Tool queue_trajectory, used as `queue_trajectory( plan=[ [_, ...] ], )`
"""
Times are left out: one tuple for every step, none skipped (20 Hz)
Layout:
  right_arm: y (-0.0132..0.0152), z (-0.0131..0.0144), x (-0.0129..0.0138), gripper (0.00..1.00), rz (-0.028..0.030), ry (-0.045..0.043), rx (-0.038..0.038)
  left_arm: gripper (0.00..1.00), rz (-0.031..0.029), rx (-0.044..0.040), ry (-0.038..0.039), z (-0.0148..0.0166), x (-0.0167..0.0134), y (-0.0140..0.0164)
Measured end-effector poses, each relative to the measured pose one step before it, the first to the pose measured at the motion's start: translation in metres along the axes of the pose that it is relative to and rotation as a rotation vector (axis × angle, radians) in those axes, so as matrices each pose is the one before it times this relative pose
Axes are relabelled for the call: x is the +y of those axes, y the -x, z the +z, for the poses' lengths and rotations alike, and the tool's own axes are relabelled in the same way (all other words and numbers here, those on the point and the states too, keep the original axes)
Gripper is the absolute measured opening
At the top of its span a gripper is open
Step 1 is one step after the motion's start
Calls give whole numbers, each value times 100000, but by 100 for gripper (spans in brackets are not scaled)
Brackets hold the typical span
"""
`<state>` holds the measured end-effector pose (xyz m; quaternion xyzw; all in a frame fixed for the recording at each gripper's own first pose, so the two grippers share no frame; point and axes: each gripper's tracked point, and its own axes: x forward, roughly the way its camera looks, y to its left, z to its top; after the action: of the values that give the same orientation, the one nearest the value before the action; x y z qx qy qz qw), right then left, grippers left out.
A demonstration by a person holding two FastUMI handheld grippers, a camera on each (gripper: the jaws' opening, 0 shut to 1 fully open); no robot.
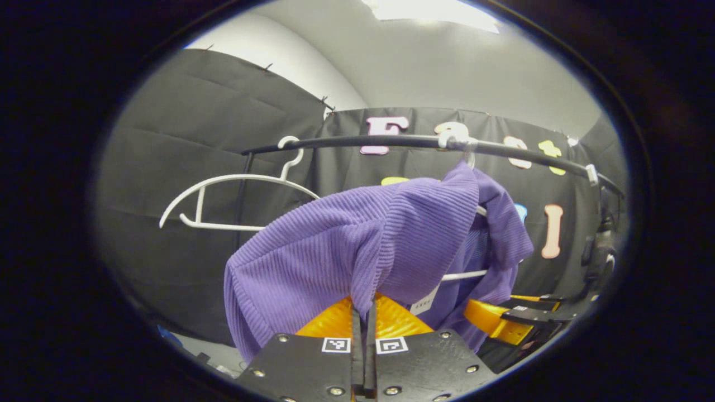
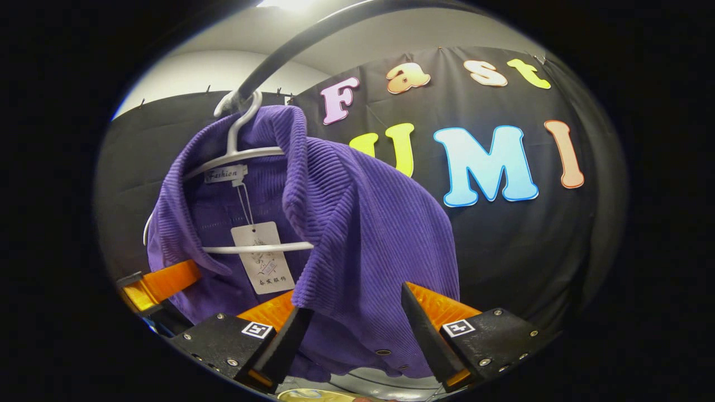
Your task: Grasp the clothes on the hanger with both hands and then place them into the laundry hamper below.
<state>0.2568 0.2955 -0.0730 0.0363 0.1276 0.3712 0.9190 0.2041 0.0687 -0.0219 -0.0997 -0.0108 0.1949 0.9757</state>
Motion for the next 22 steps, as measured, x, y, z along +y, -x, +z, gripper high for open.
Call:
queue_trajectory(
  plan=[
    [-425, 89, -155, 95, -138, -434, -314, 9, 319, -1304, 179, 723, 124, 817],
    [-421, 100, -251, 95, -338, -230, -99, 2, 391, -1186, -704, 784, 133, 622],
    [-301, -69, -472, 95, -895, -126, 180, 1, -138, -1705, -503, 1105, 87, 405],
    [-225, 152, -169, 95, -160, -529, 198, 1, -393, -1977, -428, 937, 170, 288],
    [24, 21, 79, 95, 13, -1026, 31, 1, 4, -1578, -515, 811, 281, 267],
    [-214, -4, -21, 94, -230, -1259, 141, 1, 66, -1064, -417, 613, 476, 420],
    [467, 18, 591, 88, 334, -837, -160, 1, -329, -528, -258, 487, 314, 251],
    [373, 116, 355, 74, -436, -112, -204, 1, -894, -386, -113, 406, 340, 271],
    [76, 96, -53, 59, -907, 447, -145, 1, -1197, -290, 210, 434, 371, 157],
    [263, 189, 110, 44, -1056, 836, -22, 1, -1456, 126, 532, 284, 401, 159],
    [160, 200, -153, 30, -2718, 825, -648, 1, -1545, 204, 864, 383, 257, 127],
    [174, 141, -207, 15, -1529, -78, -1036, 1, -1199, -178, 1023, 455, 339, 57],
    [389, 19, 46, 7, -308, -931, 308, 1, -1007, -437, 1442, 511, 422, 88],
    [250, -173, -114, 4, -520, -1545, 371, 1, -1273, -416, 1575, 405, 341, 125],
    [441, -12, -229, 0, -325, -899, 424, 1, -1236, -548, 1348, 478, 285, 48],
    [478, 430, -631, 0, -1757, 210, -1064, 1, -1053, -618, 1261, 615, 220, 141],
    [228, 802, -1341, 0, -3214, 1094, -2393, 1, -834, -620, 1247, 638, 41, 172],
    [114, 676, -1151, 0, -3026, 1613, -1751, 1, -556, -846, 1364, 870, 45, 390],
    [7, 738, -957, 0, -2554, 587, -2039, 1, -165, -522, 937, 503, 261, -24],
    [21, 731, -506, 0, -1766, -407, -1974, 1, 16, -480, 930, 487, 370, -128],
    [342, 363, -88, 0, -1201, -442, -1430, 1, 128, -517, 548, 479, 383, -194],
    [64, 378, -65, 0, -997, -88, -1210, 1, 392, -565, 96, 344, 391, -117]
  ],
)
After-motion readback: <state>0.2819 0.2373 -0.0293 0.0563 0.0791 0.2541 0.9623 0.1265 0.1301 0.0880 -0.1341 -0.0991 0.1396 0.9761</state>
